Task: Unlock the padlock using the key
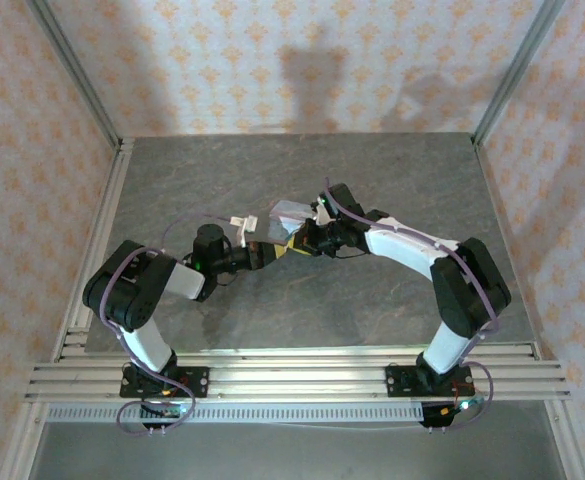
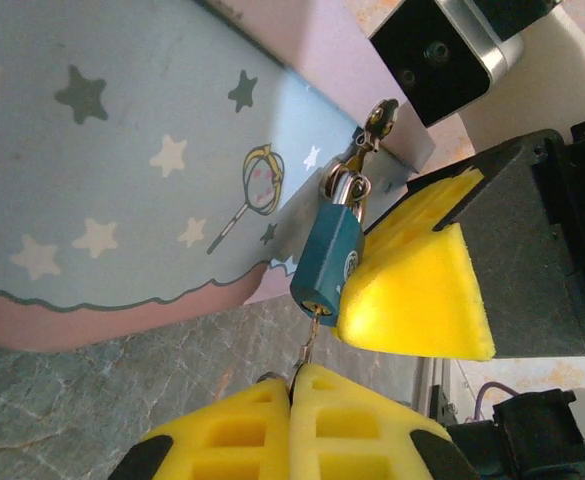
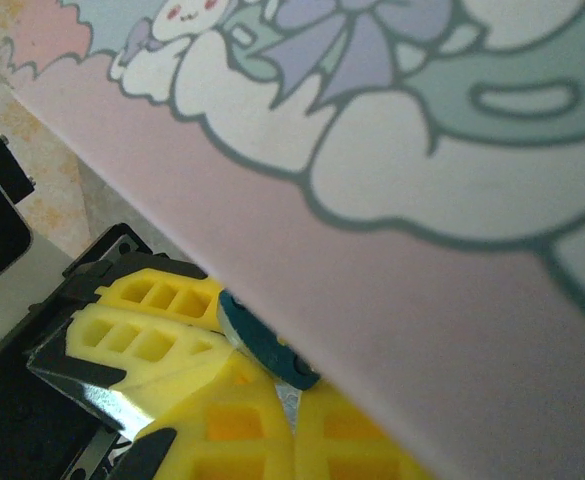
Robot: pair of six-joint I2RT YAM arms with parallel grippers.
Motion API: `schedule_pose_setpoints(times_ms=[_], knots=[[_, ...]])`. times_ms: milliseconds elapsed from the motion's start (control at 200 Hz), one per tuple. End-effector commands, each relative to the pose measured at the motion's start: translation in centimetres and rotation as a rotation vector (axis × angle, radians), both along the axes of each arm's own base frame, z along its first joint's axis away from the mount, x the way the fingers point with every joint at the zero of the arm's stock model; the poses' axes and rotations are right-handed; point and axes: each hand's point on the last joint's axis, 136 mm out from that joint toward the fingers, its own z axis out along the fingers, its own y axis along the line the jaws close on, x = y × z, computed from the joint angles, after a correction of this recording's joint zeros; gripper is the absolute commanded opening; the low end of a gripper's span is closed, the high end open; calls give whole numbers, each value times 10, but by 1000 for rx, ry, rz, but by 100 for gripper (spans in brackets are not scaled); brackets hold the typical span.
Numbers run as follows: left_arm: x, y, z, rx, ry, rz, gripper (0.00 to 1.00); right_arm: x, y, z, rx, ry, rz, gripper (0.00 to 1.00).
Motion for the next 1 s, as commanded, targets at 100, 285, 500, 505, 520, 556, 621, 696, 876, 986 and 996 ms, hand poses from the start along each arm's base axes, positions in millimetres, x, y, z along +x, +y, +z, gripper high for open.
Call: schedule_pose_setpoints(times_ms=[100,285,500,505,520,556,621,696,876,986,996], knots=[[26,-8,59,-10,-285,-21,0,-57,6,-30,-8,200,160,0],[22,-17,56,22,-241,-55,0,-60,4,-35,-37,201,182,0],[29,-11,59,-23,-229,-19,0,-63,5,-43,-35,207,184,0],[29,-11,59,-23,-229,-19,0,-63,5,-43,-35,207,184,0],[29,-11,57,-22,-224,-21,0,-63,5,-43,-34,205,183,0],[28,-12,53,-13,-219,-21,0,-61,5,-42,-36,196,181,0],[28,-9,41,17,-204,-13,0,-58,3,-41,-48,180,165,0],[26,-8,28,38,-185,-13,0,-54,-2,-40,-69,168,135,0],[21,-2,5,82,-158,14,0,-43,-13,-28,-114,98,61,0],[16,8,-9,169,-152,38,0,-33,-27,-21,-181,29,-11,0],[15,9,-9,175,-153,40,0,-33,-28,-21,-190,23,-18,0]])
